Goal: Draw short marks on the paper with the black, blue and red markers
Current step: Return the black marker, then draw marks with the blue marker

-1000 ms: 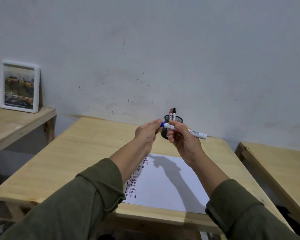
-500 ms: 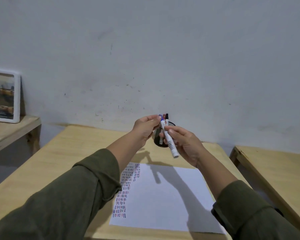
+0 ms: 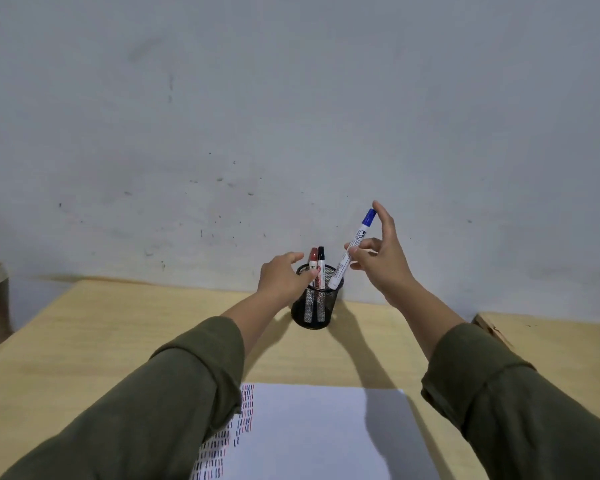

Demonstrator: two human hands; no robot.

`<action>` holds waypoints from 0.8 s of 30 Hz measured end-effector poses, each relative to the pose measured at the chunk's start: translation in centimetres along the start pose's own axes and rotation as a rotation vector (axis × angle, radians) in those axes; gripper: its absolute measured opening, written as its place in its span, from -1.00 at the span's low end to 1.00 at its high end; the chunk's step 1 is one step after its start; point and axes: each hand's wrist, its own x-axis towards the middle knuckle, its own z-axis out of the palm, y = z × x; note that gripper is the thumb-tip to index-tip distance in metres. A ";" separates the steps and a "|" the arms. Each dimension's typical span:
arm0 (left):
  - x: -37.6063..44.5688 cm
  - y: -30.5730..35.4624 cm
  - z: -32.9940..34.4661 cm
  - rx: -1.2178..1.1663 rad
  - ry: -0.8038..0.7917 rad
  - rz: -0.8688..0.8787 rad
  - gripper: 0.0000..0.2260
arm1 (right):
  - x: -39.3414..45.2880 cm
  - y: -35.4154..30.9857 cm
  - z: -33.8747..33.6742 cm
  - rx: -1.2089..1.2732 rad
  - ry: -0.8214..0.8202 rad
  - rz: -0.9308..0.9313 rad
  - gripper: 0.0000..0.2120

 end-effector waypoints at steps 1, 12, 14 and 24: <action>0.5 -0.3 0.4 0.007 -0.002 -0.007 -0.49 | 0.8 0.5 0.1 -0.024 0.026 -0.005 -0.25; 2.8 -2.5 1.8 -0.023 -0.049 0.004 -0.48 | 3.7 5.0 2.6 -0.464 -0.094 -0.077 -0.33; 2.8 -2.8 1.8 -0.073 -0.046 -0.002 -0.49 | 3.7 5.5 2.9 -0.510 -0.126 -0.086 -0.34; 3.1 -3.4 2.2 -0.155 -0.041 -0.014 -0.48 | 4.6 7.3 3.2 -0.619 -0.129 -0.167 -0.40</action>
